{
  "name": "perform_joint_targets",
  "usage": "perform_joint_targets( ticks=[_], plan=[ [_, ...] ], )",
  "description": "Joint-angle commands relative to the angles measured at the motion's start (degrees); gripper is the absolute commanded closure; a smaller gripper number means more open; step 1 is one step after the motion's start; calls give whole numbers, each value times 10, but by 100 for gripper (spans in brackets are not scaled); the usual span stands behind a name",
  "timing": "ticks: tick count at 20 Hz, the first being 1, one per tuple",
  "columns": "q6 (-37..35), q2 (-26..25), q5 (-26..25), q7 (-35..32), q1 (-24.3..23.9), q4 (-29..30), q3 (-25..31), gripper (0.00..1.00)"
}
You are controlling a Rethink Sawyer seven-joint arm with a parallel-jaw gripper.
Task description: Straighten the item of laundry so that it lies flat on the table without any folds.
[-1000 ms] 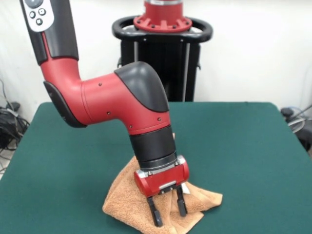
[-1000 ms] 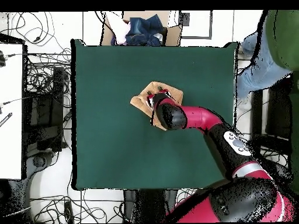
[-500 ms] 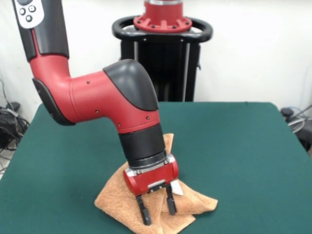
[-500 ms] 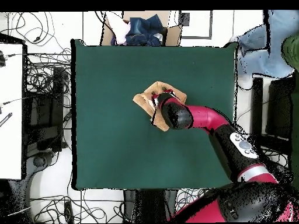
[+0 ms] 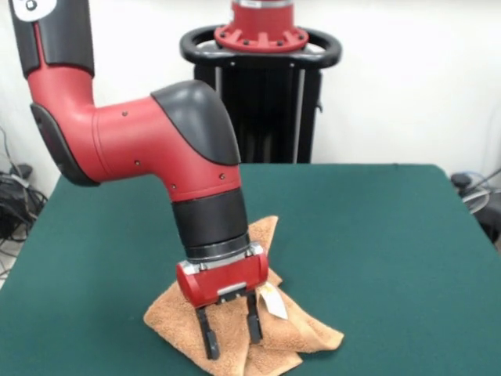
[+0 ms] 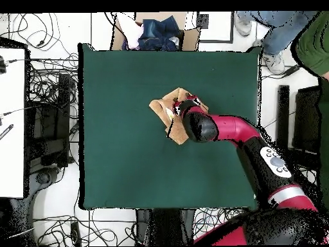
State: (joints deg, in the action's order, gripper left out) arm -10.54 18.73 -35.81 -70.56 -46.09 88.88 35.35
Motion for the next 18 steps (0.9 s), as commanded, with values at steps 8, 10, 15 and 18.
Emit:
perform_joint_targets(
  ticks=[8,10,15,18],
  plan=[
    [-59,27,-45,45,2,-7,8,0],
    [-50,31,-47,35,8,-3,3,0],
    [-33,33,-50,15,23,0,-8,0],
    [-15,32,-54,-5,37,5,-23,0]
  ],
)
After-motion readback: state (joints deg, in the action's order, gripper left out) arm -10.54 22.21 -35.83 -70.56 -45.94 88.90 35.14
